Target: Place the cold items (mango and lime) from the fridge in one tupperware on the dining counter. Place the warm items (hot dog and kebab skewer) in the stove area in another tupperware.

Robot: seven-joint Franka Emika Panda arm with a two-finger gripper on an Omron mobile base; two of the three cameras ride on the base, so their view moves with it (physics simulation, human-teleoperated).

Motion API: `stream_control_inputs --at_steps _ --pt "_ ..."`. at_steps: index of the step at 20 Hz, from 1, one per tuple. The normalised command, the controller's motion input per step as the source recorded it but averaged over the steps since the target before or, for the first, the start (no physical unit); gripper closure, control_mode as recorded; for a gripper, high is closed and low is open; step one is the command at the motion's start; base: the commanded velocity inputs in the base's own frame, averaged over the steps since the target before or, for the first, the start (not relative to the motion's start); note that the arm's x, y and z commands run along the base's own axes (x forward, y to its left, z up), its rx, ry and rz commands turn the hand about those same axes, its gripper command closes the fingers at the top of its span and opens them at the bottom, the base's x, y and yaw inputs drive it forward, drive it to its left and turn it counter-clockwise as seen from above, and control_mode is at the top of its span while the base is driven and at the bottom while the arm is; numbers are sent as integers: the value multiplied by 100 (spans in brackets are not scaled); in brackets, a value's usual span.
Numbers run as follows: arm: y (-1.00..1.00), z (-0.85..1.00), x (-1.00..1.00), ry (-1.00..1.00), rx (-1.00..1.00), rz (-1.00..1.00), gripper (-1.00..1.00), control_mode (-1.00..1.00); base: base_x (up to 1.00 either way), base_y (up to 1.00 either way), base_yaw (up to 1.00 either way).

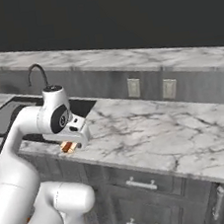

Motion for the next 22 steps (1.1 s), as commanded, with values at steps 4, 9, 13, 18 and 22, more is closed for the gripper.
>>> stream_control_inputs --at_steps 4,9,13,18,22 --pt "0 0 0 0 0 0 100 100 2 83 84" --pt "0 0 0 0 0 0 100 100 7 70 86" --pt "0 0 0 0 0 0 100 100 4 45 92" --pt "0 0 0 0 0 0 100 100 0 3 90" --pt "0 0 0 0 0 0 100 100 0 4 86"
